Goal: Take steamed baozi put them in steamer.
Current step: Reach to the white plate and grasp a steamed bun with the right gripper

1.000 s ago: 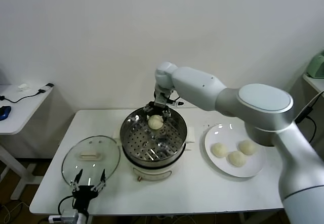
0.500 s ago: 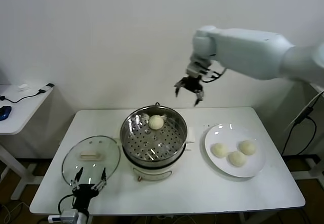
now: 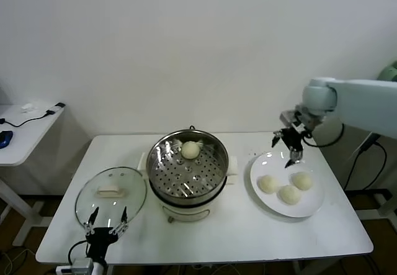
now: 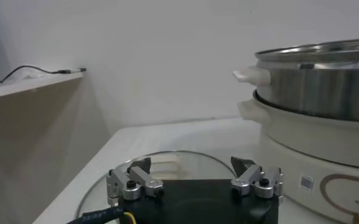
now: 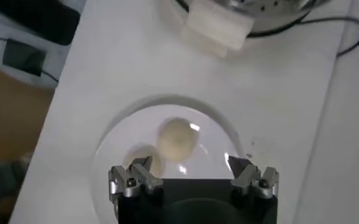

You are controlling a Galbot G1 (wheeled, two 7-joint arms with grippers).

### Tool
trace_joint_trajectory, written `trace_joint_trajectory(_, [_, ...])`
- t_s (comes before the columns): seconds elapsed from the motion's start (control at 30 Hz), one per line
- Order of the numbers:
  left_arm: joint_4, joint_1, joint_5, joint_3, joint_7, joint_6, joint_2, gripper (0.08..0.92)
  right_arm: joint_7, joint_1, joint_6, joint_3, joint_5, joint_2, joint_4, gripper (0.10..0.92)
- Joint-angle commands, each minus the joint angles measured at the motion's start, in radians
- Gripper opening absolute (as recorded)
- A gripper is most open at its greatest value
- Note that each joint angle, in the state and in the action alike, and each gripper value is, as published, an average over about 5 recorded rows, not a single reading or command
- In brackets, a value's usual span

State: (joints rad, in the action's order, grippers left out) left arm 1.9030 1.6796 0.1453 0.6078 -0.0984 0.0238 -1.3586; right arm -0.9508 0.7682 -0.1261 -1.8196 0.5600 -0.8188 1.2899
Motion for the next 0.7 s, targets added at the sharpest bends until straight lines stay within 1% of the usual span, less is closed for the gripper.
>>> trace_joint_trajectory(0.03, [-0.005,0.002,-0.002,0.0,0.0,0.001,-0.005,0.823,0.065,-0.305,-0.154,0.183,-0.045,0.041,-0.066,0.823])
trace_joint_trajectory(0.2, [-0.011,-0.001,-0.004,-0.001,0.0,0.001,-0.005,0.823,0.088,-0.398,-0.162,0.283,-0.112,-0.002,-0.141,0.823])
trace_joint_trajectory(0.43, [-0.017,-0.003,-0.005,-0.004,0.0,0.001,-0.004,0.823,0.103,-0.461,-0.161,0.353,-0.15,-0.051,-0.238,0.823])
trace_joint_trajectory(0.7, [-0.023,-0.008,-0.007,-0.01,0.0,0.002,-0.009,0.823,0.106,-0.487,-0.159,0.37,-0.15,-0.074,-0.266,0.821])
